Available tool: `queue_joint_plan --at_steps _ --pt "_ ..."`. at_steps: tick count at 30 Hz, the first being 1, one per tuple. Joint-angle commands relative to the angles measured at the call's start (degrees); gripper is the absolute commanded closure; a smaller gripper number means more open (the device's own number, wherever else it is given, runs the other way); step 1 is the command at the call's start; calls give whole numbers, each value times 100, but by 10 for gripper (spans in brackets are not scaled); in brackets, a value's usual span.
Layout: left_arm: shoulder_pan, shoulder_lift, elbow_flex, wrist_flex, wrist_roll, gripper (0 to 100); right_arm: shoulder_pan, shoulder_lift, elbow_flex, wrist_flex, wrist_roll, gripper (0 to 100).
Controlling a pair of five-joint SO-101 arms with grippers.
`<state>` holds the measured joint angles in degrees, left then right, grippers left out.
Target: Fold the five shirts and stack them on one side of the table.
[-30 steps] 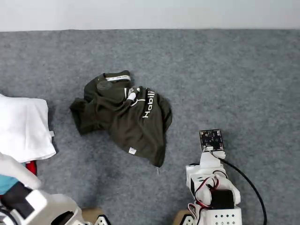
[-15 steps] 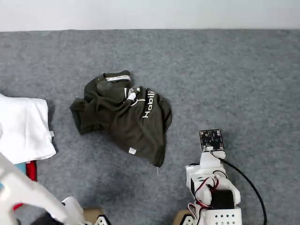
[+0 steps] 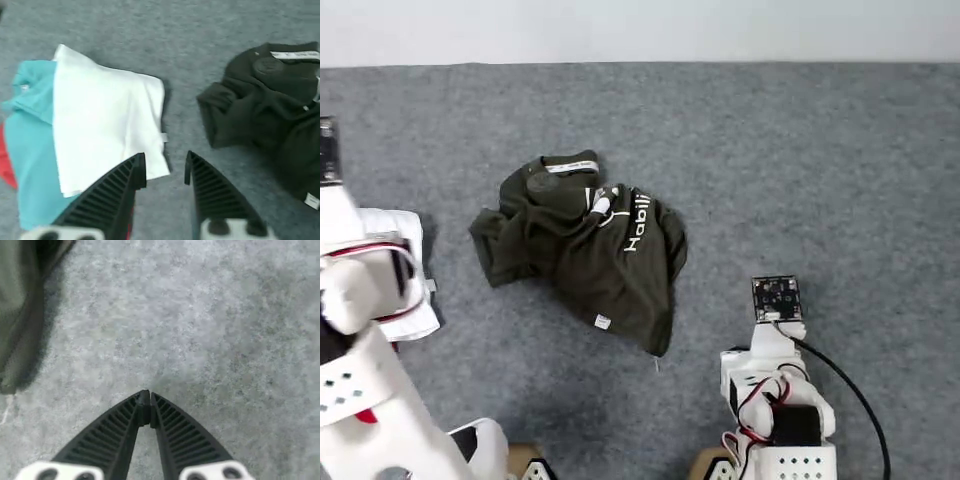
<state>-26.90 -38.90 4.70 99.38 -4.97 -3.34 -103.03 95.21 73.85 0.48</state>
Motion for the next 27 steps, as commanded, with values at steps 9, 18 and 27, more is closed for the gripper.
queue_joint_plan --at_steps 9,18,27 --pt "343 -413 796 88 114 870 813 4 -2119 -945 35 990" --pt "105 -431 1174 70 123 870 -171 1965 -4422 400 18 990" --pt "-1574 -387 1200 35 105 870 -1437 5235 -6708 1305 211 990"
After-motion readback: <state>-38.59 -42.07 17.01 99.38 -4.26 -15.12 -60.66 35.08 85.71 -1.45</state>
